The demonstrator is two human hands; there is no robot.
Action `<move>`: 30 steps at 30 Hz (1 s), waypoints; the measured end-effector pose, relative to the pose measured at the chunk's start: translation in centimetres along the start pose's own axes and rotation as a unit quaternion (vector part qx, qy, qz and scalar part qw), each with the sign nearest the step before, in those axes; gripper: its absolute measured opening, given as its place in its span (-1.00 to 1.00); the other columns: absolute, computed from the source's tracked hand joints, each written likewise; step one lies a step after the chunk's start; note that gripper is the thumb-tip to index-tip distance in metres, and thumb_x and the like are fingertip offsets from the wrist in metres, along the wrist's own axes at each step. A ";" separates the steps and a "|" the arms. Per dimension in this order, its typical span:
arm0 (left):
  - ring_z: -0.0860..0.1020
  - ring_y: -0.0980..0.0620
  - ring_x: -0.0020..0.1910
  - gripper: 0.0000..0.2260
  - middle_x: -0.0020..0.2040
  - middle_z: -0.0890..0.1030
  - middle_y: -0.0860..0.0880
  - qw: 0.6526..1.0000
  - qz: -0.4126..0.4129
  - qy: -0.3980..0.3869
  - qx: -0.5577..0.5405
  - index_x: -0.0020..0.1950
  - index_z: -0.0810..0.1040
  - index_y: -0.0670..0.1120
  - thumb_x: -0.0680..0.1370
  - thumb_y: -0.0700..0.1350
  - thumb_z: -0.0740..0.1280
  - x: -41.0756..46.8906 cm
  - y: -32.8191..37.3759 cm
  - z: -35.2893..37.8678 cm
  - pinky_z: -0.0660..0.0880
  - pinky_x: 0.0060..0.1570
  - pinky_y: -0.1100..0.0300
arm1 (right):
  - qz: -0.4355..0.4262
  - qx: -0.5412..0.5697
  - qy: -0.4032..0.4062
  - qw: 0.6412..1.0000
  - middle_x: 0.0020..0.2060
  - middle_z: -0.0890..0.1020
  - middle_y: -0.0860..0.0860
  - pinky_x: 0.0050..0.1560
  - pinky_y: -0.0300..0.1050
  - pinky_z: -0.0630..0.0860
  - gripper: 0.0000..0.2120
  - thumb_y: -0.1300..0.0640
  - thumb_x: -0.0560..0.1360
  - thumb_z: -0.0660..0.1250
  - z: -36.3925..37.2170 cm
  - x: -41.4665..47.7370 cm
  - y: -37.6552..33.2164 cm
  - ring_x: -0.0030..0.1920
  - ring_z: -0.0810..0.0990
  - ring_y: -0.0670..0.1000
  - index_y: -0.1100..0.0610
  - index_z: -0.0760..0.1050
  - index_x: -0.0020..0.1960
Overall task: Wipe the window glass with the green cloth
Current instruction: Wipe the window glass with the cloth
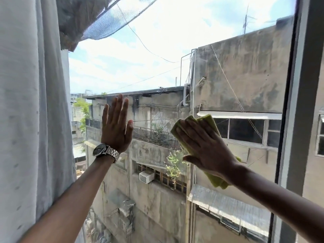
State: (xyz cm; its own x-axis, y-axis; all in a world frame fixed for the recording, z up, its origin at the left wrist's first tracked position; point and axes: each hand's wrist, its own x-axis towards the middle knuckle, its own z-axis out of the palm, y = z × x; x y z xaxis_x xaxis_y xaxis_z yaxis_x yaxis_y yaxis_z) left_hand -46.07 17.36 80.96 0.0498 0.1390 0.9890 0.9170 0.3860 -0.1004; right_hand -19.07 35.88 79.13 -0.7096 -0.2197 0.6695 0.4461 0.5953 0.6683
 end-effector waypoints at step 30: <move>0.14 -0.15 0.64 -0.43 0.62 0.20 -0.22 1.000 0.008 0.013 -0.019 0.59 0.22 -0.21 0.64 0.04 0.05 0.0 -0.1 -0.1 0.00 0.64 -0.16 | -0.123 -0.023 -0.012 0.992 0.62 0.14 0.10 0.61 0.18 0.03 -0.27 -0.33 0.65 0.05 1.4 -6.2 -1.0 0.61 0.19 0.13 0.09 0.07 0.65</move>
State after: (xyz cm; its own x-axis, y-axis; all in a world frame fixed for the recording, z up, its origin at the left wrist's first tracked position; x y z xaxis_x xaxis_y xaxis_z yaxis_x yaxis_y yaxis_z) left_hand -46.07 17.21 80.95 0.0750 0.1219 0.9897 0.9302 0.3492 -0.1135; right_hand -15.87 37.72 73.88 -0.8132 -0.3345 0.4762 0.2817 0.4897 0.8251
